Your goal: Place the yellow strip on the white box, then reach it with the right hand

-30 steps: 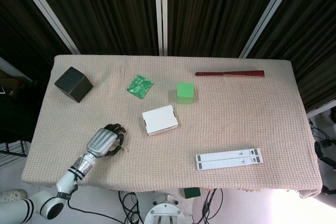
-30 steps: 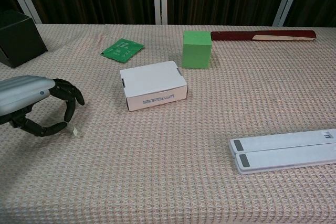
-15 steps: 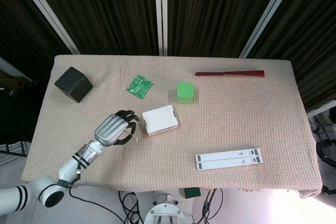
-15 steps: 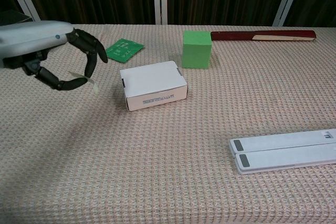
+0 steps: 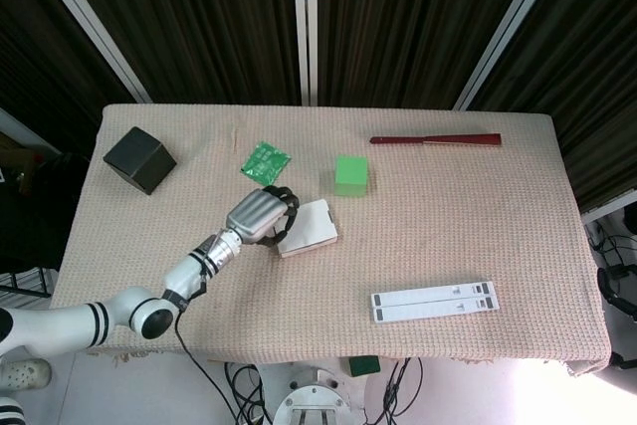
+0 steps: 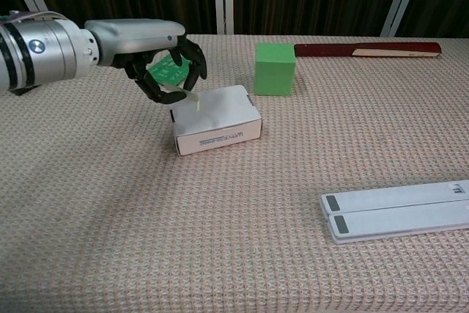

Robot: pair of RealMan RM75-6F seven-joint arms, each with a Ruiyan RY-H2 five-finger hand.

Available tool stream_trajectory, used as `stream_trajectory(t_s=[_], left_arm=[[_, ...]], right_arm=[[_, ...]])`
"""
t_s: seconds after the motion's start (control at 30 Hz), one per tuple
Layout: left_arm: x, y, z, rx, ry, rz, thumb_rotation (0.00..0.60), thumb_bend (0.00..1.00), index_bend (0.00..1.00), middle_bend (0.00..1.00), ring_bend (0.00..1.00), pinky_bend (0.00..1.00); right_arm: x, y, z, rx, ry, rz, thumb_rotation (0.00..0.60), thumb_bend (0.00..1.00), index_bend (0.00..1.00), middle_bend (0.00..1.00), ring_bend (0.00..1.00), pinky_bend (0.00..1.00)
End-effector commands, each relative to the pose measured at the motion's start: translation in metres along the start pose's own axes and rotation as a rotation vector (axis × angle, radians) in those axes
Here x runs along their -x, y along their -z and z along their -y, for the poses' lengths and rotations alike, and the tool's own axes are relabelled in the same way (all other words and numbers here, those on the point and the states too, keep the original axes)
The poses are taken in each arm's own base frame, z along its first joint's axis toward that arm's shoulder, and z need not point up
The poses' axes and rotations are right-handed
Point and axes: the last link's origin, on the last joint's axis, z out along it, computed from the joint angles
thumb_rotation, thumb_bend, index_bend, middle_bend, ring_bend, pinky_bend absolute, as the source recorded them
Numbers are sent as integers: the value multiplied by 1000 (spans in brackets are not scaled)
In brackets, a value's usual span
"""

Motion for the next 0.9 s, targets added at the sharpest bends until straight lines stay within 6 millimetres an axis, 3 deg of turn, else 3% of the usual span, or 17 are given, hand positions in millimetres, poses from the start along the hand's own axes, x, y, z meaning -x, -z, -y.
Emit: stream_trajectory(t_s=[0.03,0.5,0.9], left_arm=[[4,-13,-4,-2,1,16,600,382,612,284,172,233],[16,-32,3,-40,-5,52,600,382,603,284,172,232],[16,-34,1,-27,3,37,600,381,513,282,171,232]], right_arm=[[0,0,-1,6,-1,-3,572,344,0,0,0,0],[-3,-1,-4,16,-12,-38,573,344,0,0,0,0],[-2,-2,-5,23,-11,-40,573,344,0,0,0,0]])
